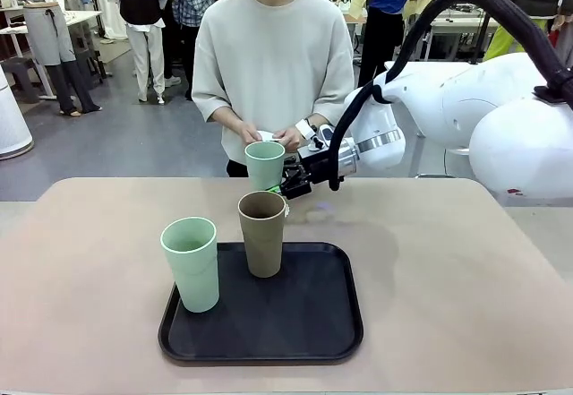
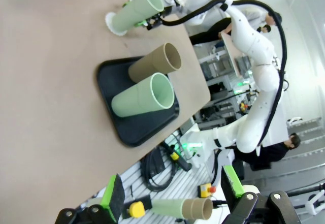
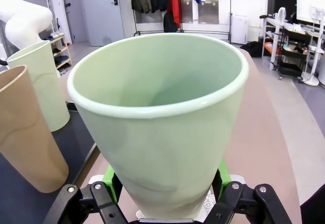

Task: Place coasters on the table and set cups on them.
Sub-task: Pick up one Reusable plastic cup and place it on a coaster set by the human.

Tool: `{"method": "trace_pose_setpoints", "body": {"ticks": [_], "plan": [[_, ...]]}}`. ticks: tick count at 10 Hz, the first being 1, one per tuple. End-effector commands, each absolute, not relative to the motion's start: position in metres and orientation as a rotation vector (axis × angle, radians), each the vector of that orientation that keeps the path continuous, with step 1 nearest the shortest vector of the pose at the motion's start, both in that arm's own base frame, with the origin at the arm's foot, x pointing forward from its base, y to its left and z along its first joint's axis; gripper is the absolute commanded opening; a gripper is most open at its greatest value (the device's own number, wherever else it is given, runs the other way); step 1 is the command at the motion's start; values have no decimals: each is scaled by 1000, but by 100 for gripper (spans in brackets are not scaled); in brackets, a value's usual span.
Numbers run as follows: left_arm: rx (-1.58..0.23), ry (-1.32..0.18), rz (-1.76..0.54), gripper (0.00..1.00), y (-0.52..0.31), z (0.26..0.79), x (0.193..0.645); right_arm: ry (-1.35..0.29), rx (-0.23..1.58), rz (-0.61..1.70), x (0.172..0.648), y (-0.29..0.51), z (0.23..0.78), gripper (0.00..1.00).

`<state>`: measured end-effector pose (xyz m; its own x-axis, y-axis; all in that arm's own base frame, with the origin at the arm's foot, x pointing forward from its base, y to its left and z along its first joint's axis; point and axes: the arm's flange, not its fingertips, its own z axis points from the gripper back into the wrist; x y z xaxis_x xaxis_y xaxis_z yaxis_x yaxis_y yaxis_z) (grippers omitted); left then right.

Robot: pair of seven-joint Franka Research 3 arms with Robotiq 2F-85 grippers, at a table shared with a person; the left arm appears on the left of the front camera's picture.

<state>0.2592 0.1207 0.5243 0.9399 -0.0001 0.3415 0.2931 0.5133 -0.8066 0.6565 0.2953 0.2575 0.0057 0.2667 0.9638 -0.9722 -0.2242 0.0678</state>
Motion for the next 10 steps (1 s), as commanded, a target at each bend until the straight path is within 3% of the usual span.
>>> {"method": "trace_pose_setpoints", "body": {"ticks": [1,10], "plan": [[-1034,-319,-183,100,121,526,258,-846,1175,1468,669,296,261,83],[-1034,-319,-183,100,121,526,258,-799,1191,1446,674,295,240,83]]}}
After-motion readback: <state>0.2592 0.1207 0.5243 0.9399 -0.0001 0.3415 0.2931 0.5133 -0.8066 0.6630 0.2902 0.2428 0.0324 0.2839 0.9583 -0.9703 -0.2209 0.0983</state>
